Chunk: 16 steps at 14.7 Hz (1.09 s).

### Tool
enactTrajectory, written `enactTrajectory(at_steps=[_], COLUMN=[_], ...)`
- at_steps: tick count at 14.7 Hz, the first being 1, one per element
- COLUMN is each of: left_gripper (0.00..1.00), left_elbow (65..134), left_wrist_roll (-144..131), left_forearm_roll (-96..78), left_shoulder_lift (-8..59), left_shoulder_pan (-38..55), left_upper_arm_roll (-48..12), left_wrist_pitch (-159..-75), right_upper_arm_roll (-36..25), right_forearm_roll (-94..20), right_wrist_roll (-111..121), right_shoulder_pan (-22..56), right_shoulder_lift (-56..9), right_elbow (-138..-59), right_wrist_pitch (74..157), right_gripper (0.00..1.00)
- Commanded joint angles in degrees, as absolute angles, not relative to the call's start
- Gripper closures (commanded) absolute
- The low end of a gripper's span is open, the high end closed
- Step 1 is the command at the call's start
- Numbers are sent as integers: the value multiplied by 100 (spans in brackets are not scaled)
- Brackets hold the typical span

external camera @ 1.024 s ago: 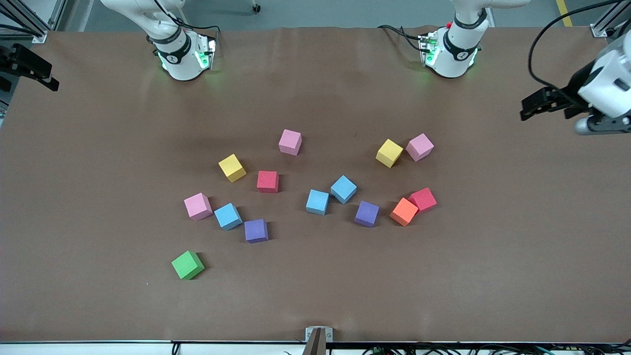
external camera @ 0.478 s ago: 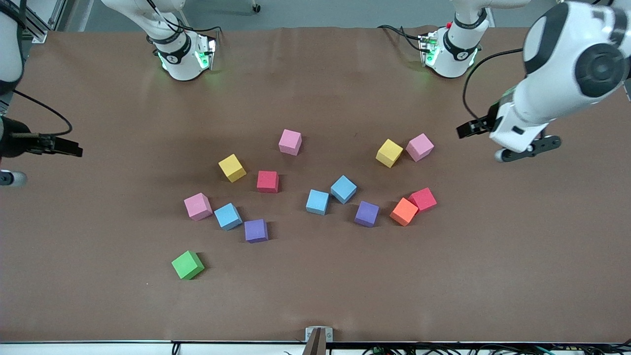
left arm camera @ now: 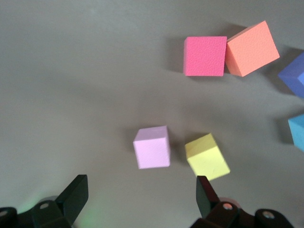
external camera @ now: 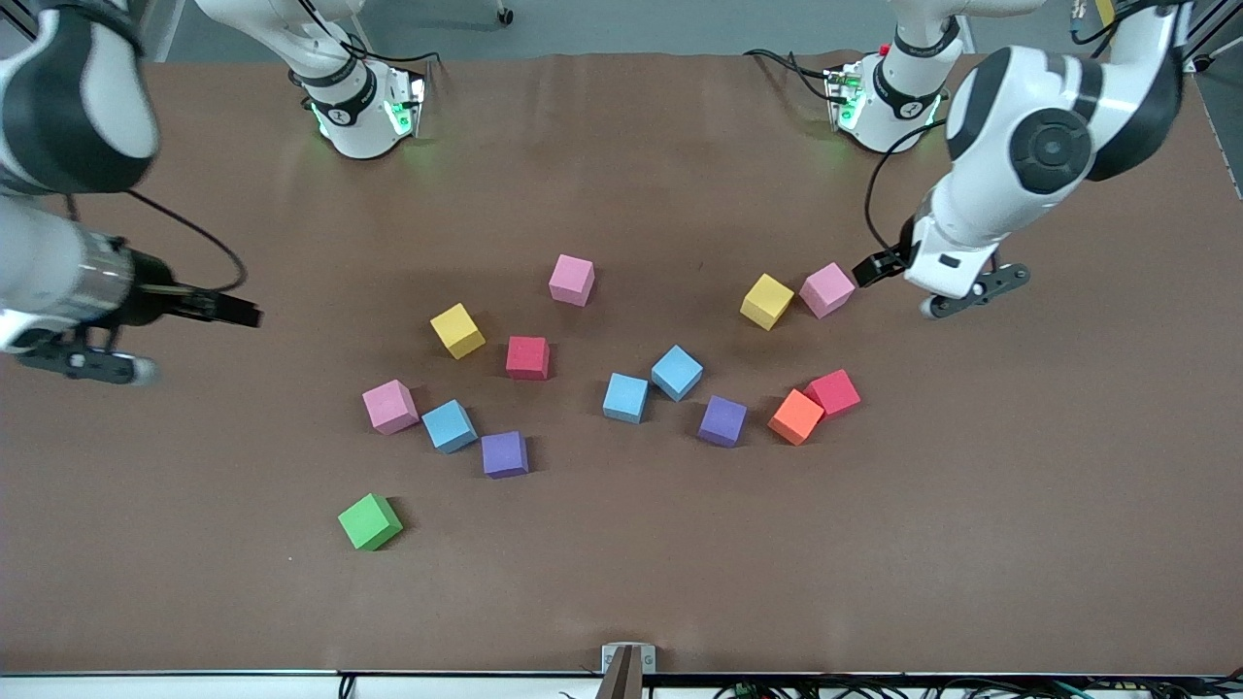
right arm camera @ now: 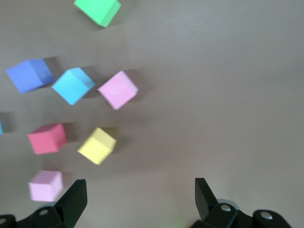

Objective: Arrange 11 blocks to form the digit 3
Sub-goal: 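Grasp a pink cube with each gripper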

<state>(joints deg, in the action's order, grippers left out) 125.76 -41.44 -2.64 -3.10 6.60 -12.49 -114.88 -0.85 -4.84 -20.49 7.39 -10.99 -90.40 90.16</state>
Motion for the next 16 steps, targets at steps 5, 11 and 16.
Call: enactTrajectory(at_steps=[5, 11, 16], left_gripper=[0, 0, 0], left_elbow=[14035, 14536, 14739], left_wrist_roll=[-4975, -5845, -5897], left_forearm_roll=[-316, -299, -290], left_shoulder_lift=[-343, 26, 483], left_shoulder_pan=[633, 642, 650], left_upper_arm_roll=[-1644, -1661, -1679], left_wrist_pitch=[-13163, -14166, -14809], right_upper_arm_roll=[-97, -105, -105], right_forearm_roll=[-791, -756, -747], right_wrist_roll=[-3892, -4562, -4719], right_shoulder_pan=[2073, 3040, 3524], right_shoulder_lift=[-914, -896, -1282], right_elbow=[-10150, -11291, -11769], right_wrist_pitch=[10325, 11826, 12971], right_gripper=[0, 0, 0])
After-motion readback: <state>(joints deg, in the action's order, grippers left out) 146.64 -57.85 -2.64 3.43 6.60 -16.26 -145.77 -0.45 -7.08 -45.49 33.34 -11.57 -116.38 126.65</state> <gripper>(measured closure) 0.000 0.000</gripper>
